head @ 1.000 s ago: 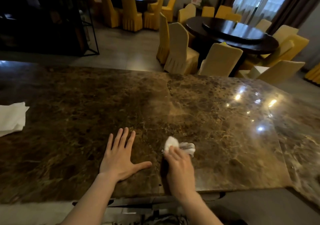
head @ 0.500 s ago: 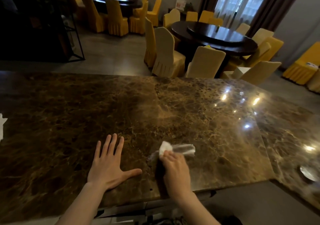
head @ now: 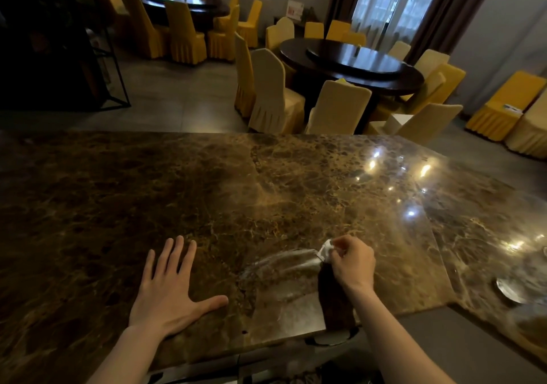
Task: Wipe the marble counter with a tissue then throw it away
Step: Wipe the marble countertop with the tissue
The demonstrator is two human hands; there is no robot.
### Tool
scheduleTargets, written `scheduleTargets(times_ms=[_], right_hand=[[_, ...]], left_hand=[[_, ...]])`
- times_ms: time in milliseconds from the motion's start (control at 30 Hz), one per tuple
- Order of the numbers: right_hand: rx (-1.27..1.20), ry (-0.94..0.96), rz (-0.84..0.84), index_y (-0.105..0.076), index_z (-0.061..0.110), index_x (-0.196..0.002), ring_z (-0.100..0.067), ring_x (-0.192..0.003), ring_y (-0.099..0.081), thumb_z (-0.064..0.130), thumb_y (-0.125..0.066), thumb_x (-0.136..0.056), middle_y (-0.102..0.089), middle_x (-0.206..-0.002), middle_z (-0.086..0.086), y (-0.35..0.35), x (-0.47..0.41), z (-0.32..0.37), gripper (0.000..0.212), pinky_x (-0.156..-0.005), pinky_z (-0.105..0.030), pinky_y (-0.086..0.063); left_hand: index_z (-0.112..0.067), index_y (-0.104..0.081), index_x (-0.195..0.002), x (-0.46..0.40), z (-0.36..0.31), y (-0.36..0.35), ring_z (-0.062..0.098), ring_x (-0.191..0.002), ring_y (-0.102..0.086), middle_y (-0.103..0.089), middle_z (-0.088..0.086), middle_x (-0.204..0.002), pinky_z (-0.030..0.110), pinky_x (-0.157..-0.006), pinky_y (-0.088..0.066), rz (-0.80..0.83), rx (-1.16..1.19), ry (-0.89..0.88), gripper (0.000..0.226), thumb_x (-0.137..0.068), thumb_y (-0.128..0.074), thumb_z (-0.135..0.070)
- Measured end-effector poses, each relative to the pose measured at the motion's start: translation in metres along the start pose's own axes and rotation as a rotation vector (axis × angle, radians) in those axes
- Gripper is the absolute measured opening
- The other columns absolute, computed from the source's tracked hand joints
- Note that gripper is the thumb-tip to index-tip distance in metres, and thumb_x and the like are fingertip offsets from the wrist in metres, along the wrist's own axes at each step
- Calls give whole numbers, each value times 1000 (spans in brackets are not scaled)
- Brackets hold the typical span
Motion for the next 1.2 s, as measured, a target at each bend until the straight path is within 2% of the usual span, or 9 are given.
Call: scheduleTargets(times_ms=[100, 267, 367, 467, 633, 933, 1033, 1100, 1200], right_hand=[[27, 128, 57, -79, 18, -98, -18, -91, -63, 8, -77, -85, -69, -95, 1, -14, 10, 8, 16, -76, -27, -46], [227, 487, 232, -67, 17, -125, -21, -101, -53, -4, -63, -87, -65, -118, 0, -34, 35, 33, 43, -82, -34, -50], [393, 565, 244, -70, 20, -117, -22, -95, -48, -6, -69, -77, -63, -104, 0, -35, 30, 37, 48, -78, -35, -49], [451, 560, 230, -71, 19, -113, -24, -90, -48, -2, -74, -75, -57, -96, -1, -32, 22, 38, 43, -75, -37, -48], [368, 461, 216, -70, 16, -114, -21, -96, -47, 2, -66, -89, -54, -108, -2, -23, 11, 23, 29, -79, -33, -48], [210, 584, 307, -69, 12, -109, -20, -95, -56, 6, -69, -88, -65, -102, 0, -36, 59, 49, 22, -74, -27, -46], [219, 393, 166, -69, 11, -93, -22, -90, -53, 11, -68, -92, -60, -94, -2, -20, 24, 24, 2, -73, -27, -41], [229, 284, 104, -71, 9, -94, -24, -91, -52, 9, -65, -93, -58, -94, -4, -12, 12, 12, 6, -75, -32, -45], [207, 327, 104, -72, 15, -100, -15, -96, -50, 8, -66, -93, -58, -104, 1, -26, 32, 32, 12, -80, -26, -48]], left_hand=[[-27, 19, -160, -2, 1, -1, 19, -155, 30, 25, 1, -170, 54, -131, 10, -15, 12, 3, 143, -53, -12, -116], [-28, 16, -161, -2, 2, -1, 18, -156, 29, 22, 0, -171, 54, -131, 10, -19, 21, 0, 142, -54, -14, -116], [-29, 20, -159, -1, 1, -1, 18, -155, 31, 25, 0, -170, 54, -131, 11, -8, 8, -1, 141, -53, -12, -116], [-29, 21, -159, -1, 1, 0, 18, -155, 30, 25, 0, -170, 54, -131, 11, -5, 8, 1, 141, -53, -12, -116], [-29, 20, -159, -1, 1, 1, 18, -155, 30, 25, 0, -170, 54, -131, 11, -8, 16, -2, 141, -53, -13, -116], [-29, 23, -159, -2, 2, 0, 18, -155, 32, 27, -1, -171, 53, -131, 9, 10, -14, 11, 141, -53, -10, -116], [-29, 22, -159, -1, 1, 1, 18, -155, 30, 25, -1, -171, 54, -131, 8, 15, -14, 2, 141, -53, -12, -116], [-29, 20, -160, -2, 2, 1, 18, -156, 29, 23, -1, -171, 54, -132, 7, 17, -3, 7, 141, -53, -14, -116], [-30, 25, -158, -2, 1, 0, 18, -154, 32, 28, -2, -170, 54, -131, 9, 34, -19, 13, 141, -53, -11, -116]])
Point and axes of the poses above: each hand's wrist, its own x-axis away from the middle knuckle, its own y-axis out of the back of the hand, z = x × y, the point moved 7 cm from there along -x, towards the middle knuckle
